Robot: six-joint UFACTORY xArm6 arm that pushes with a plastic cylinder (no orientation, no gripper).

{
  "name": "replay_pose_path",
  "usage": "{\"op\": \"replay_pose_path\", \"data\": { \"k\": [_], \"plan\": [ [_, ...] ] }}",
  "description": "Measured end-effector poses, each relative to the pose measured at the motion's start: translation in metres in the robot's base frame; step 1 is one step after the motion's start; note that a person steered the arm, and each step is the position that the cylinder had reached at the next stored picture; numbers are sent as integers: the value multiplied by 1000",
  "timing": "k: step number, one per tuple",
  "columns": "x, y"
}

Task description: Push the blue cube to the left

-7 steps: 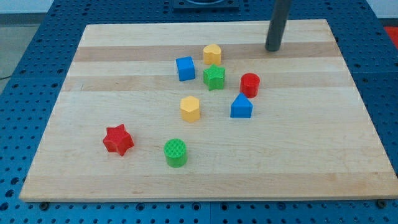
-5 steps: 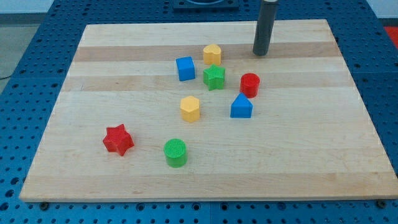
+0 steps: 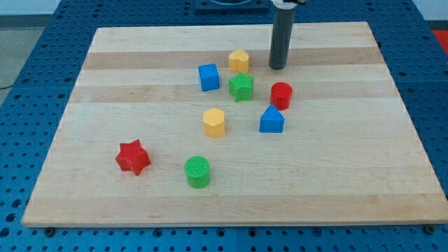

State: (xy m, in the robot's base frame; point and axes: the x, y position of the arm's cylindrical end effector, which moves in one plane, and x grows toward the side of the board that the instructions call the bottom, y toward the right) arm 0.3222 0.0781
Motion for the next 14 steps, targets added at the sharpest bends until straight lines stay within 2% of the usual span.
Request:
{"op": "replay_pose_path", "data": {
  "k": [3,6,8,11,14],
  "plan": [
    [7,-4],
    [28,-39],
    [20,-81],
    [46,-124],
    [32,-209]
  ]
}}
